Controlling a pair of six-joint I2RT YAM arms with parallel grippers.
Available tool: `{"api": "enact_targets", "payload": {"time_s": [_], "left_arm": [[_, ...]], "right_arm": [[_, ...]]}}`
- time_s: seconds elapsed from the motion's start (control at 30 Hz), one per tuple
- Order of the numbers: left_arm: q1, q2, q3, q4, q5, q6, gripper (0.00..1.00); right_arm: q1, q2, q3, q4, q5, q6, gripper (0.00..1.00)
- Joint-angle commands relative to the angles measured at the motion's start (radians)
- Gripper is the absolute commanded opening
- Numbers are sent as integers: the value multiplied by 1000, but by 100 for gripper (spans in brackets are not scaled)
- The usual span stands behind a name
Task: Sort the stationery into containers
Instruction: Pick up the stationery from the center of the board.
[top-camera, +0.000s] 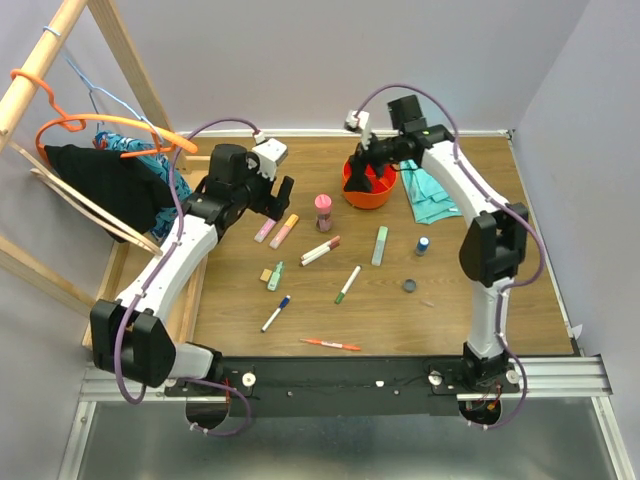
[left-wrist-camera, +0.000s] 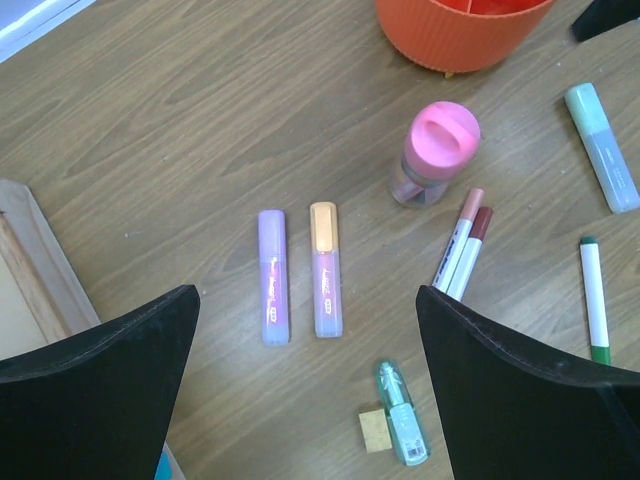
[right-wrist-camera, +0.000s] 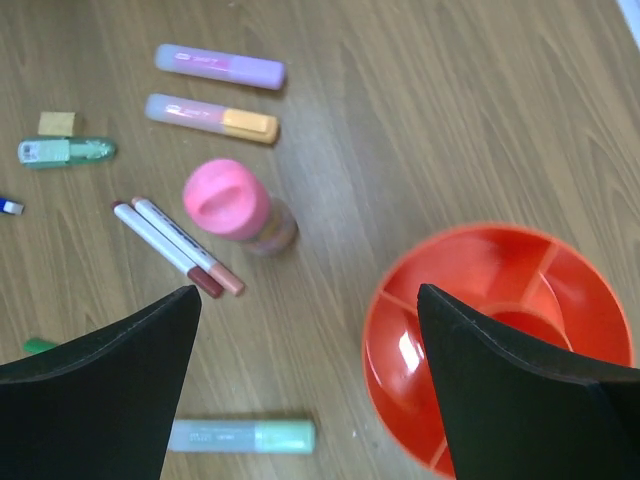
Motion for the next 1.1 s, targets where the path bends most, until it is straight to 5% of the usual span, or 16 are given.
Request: {"api": "enact_targets", "payload": {"time_s": [0.0,0.47,0.9,1.07], "left_arm": [[7,-63,-44,-29,9,-26,99],[13,-175,-167,-28,-31,-48,99],[20,-220,-212,-6,-31,-75,99],[27,-228,-219,2,-32,-89,99]], "right_arm": [[60,100,165,-223,-32,-211,96],[204,117,98,-211,78,-343,99],[240,235,156,-158,161,-297,99],[238,263,176,-153,164,-262,91]]}}
